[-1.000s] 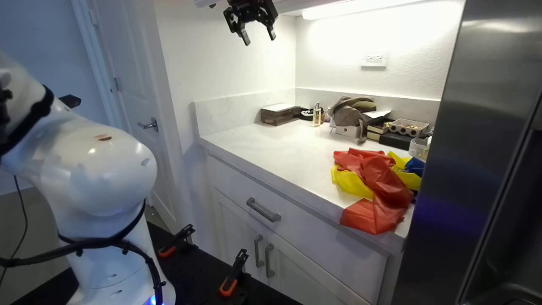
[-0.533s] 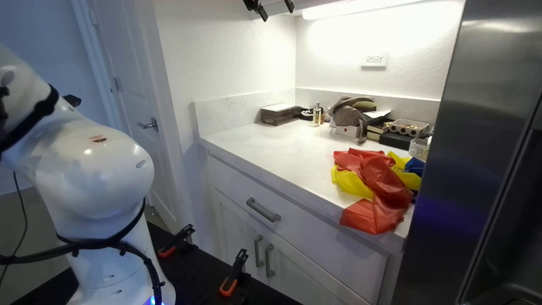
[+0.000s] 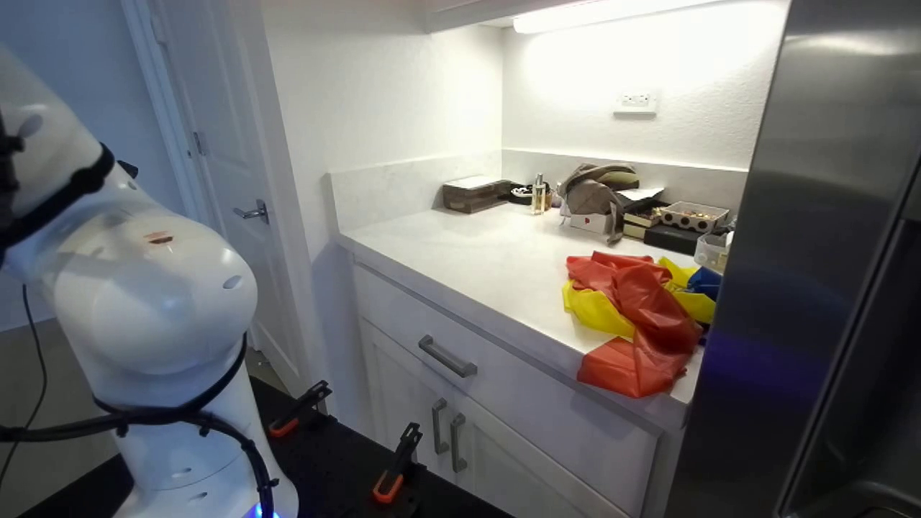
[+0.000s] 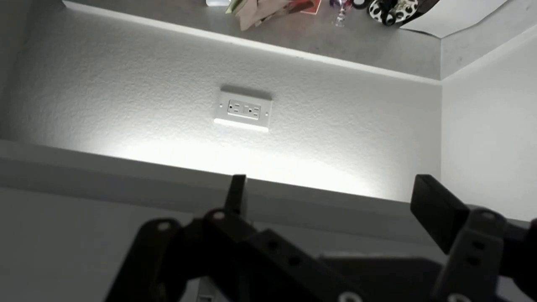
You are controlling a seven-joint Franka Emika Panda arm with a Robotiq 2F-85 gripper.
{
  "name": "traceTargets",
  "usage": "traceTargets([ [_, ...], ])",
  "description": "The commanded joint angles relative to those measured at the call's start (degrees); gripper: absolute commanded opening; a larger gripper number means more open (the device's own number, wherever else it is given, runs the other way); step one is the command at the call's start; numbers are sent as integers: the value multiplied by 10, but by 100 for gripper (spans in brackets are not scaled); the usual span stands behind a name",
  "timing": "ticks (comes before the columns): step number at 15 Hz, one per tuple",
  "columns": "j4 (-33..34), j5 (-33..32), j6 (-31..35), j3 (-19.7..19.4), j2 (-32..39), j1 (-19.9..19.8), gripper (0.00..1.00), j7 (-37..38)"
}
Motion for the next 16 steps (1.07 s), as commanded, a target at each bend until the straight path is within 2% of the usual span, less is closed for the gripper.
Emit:
traceTargets([
  [1,37,-27,46,12,32,-24,100,11],
  [16,134,-53,82,25,90,-69,100,48],
])
